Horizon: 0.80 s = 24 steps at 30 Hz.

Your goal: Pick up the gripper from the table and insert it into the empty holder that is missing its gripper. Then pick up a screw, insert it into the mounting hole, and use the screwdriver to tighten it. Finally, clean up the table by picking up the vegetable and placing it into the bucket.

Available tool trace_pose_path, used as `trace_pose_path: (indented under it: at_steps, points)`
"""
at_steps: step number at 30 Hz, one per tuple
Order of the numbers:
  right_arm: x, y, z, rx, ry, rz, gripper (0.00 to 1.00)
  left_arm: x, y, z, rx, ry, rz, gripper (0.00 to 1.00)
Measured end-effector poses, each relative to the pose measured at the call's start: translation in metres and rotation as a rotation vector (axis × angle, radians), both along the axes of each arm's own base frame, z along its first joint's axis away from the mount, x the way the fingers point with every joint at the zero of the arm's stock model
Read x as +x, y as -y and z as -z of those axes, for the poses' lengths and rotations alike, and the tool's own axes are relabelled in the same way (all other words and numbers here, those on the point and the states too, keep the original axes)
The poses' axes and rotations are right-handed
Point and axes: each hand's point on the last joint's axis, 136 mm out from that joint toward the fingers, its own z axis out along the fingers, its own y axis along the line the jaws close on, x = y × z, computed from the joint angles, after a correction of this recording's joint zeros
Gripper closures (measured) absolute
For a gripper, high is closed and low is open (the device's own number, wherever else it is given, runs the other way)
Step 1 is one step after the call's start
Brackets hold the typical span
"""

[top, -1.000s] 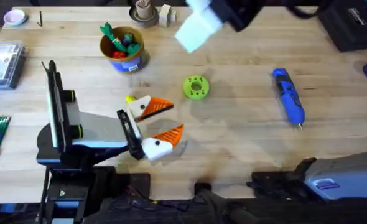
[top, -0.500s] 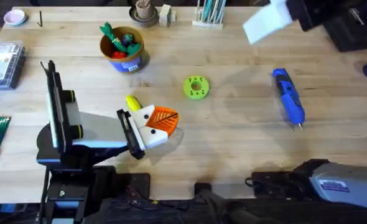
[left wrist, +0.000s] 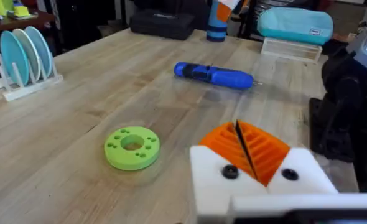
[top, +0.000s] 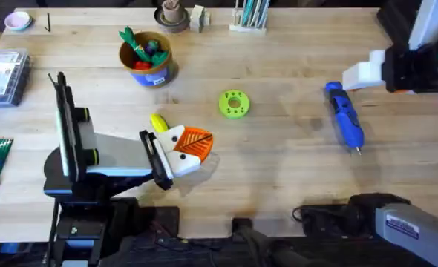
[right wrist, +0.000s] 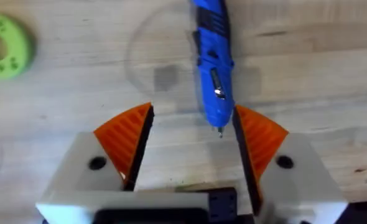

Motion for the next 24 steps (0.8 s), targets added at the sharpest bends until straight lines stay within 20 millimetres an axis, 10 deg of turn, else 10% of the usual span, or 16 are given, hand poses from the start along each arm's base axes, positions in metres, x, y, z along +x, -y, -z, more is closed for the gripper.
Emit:
trace_pose_path:
  at_steps: [7, 24]
  points:
    - [0.011, 0.03, 0.032, -0.022, -0.031, 0.032, 0.069, -0.001, 0.001, 0.0, 0.009, 0.022, 0.01, 0.997]
    - [0.037, 0.034, 0.092, -0.08, -0.215, -0.26, 0.057, -0.011, 0.005, 0.0, 0.04, 0.108, 0.077, 0.997]
